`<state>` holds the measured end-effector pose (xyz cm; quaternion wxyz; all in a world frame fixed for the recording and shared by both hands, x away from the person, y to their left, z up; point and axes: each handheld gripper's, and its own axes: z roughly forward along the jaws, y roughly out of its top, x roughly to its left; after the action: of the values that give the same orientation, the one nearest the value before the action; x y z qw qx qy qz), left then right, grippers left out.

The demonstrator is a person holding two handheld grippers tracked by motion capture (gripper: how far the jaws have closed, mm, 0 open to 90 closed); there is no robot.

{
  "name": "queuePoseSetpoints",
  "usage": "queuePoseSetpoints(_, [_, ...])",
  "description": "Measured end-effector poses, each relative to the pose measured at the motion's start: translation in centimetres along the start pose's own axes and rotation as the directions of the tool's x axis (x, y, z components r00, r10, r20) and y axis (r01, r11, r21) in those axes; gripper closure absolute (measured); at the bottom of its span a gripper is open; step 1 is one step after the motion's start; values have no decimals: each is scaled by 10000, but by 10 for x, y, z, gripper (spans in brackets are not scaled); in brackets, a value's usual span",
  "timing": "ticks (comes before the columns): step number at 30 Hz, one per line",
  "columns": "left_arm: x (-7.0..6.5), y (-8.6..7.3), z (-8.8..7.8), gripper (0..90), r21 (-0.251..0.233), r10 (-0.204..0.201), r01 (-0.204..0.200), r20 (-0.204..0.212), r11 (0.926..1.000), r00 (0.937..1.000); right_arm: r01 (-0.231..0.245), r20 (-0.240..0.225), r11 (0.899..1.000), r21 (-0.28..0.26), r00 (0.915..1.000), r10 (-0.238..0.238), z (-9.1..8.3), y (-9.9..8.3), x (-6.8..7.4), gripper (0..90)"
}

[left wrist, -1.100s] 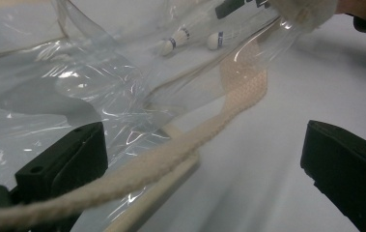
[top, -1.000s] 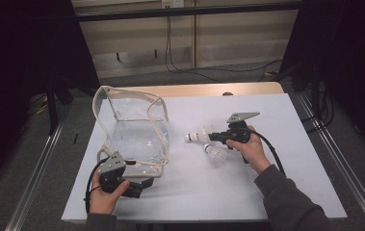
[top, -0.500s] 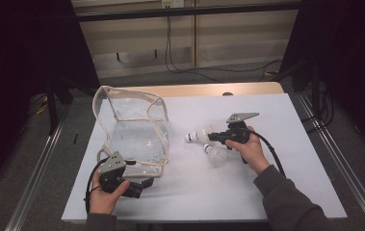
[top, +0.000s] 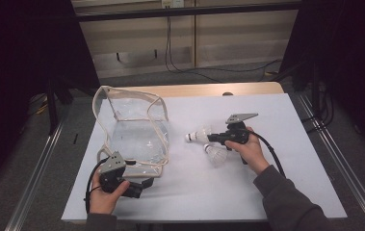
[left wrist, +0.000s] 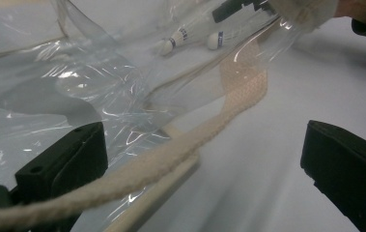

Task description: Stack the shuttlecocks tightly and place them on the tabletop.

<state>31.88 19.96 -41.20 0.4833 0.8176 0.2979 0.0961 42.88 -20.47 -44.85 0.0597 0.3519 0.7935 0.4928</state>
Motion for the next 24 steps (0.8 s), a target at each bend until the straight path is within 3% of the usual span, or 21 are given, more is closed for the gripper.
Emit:
queuePoseSetpoints(14, [0,0,0,26,5,-22,22,3,10000,10000,76,275,9987,502,9996,-90,4,-4,0,894])
queuePoseSetpoints(24, [0,0,0,26,-40,9,-9,20,10000,10000,258,482,9980,586,9984,-287,5,-4,2,809])
